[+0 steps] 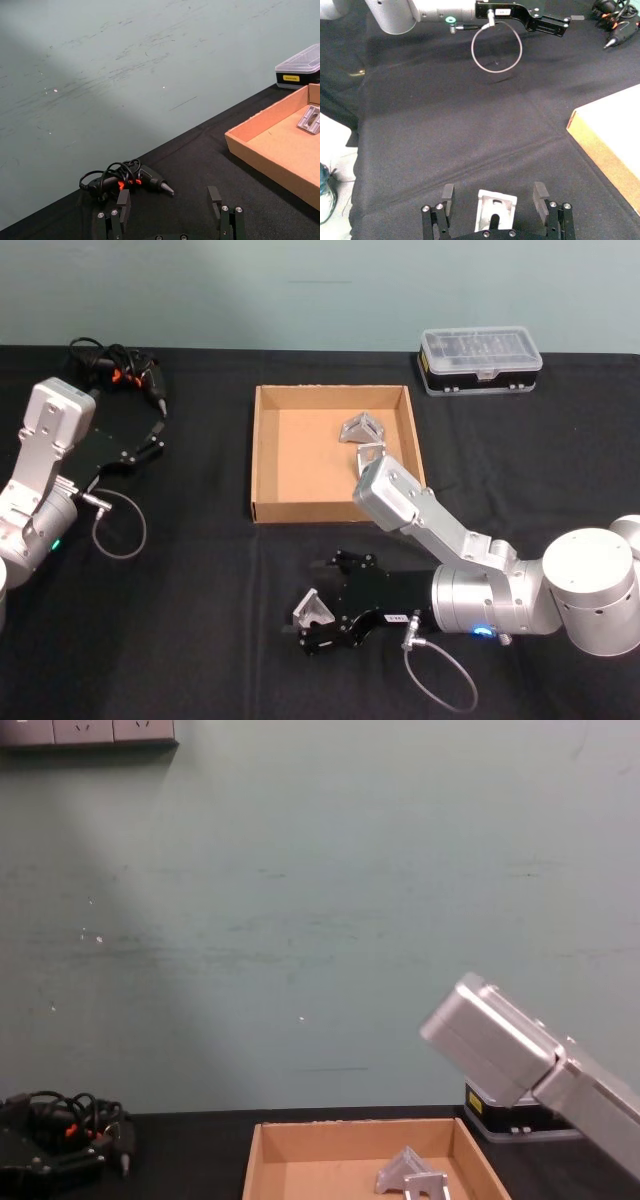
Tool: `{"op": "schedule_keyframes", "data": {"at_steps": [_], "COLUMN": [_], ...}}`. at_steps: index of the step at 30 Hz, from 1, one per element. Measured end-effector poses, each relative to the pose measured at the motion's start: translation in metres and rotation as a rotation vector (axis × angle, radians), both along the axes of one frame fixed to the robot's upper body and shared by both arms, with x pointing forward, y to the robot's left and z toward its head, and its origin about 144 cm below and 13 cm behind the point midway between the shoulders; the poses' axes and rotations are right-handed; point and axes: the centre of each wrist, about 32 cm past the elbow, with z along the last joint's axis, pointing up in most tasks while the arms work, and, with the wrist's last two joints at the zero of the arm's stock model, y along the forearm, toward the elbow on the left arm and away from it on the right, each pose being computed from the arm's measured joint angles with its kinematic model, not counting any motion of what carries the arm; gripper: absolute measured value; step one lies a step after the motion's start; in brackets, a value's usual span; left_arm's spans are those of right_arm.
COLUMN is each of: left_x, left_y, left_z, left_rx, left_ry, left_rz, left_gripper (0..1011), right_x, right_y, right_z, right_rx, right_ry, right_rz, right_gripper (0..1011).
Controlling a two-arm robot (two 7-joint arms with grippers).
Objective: Use one hand to pick up the angle iron from the table and place it into the box.
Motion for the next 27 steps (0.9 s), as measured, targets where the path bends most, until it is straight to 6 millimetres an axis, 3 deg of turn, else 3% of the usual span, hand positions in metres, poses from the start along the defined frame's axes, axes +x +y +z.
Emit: {"op": "schedule_keyframes", "data": {"at_steps": [15,27], "left_x": [0.0000,0.0000], "left_y": [0.0000,0.0000], "left_z": [0.0000,0.0000], "left_rx": [0.000,0.000], "left_ry": [0.000,0.000], "left_rz": [0.000,0.000], "left_gripper": [1000,1000], "right_x": [-0.0004,-0.0023], "right_y": [0.0023,0.0007], "right_z": [-0.0044,-0.0087], "right_rx": [-0.028,-0.047], "right_ry": [0.005,0.012], "right_rz": [0.020,0.004], "right_gripper": [998,695]}}
